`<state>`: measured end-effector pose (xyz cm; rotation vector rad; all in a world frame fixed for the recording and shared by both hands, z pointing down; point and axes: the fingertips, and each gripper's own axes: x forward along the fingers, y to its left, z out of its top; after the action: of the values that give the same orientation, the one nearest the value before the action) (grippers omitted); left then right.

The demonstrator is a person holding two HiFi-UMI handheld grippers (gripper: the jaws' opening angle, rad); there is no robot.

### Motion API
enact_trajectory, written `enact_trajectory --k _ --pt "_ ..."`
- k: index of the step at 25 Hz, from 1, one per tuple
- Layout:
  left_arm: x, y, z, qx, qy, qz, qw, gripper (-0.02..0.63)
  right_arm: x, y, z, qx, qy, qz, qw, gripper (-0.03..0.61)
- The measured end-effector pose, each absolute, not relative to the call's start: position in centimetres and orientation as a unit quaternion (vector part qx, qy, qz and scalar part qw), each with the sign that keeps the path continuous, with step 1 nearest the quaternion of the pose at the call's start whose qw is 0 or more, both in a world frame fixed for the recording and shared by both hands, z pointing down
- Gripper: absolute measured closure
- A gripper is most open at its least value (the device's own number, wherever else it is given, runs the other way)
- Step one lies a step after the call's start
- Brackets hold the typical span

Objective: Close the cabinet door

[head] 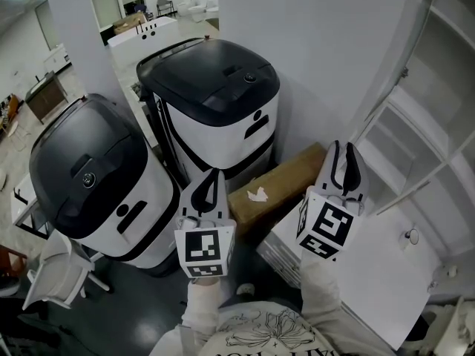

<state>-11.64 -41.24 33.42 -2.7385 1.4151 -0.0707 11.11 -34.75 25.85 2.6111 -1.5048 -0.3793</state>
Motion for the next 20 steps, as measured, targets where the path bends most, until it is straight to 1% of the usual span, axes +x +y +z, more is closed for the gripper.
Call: enact_trajectory --k 20 --pt "-8.8 -39.4 33.8 -0.906 0.422 -0.022 0.024 0.609 12.3 -31.6 25.9 0.867 -0.482 -0.122 0.041 0.492"
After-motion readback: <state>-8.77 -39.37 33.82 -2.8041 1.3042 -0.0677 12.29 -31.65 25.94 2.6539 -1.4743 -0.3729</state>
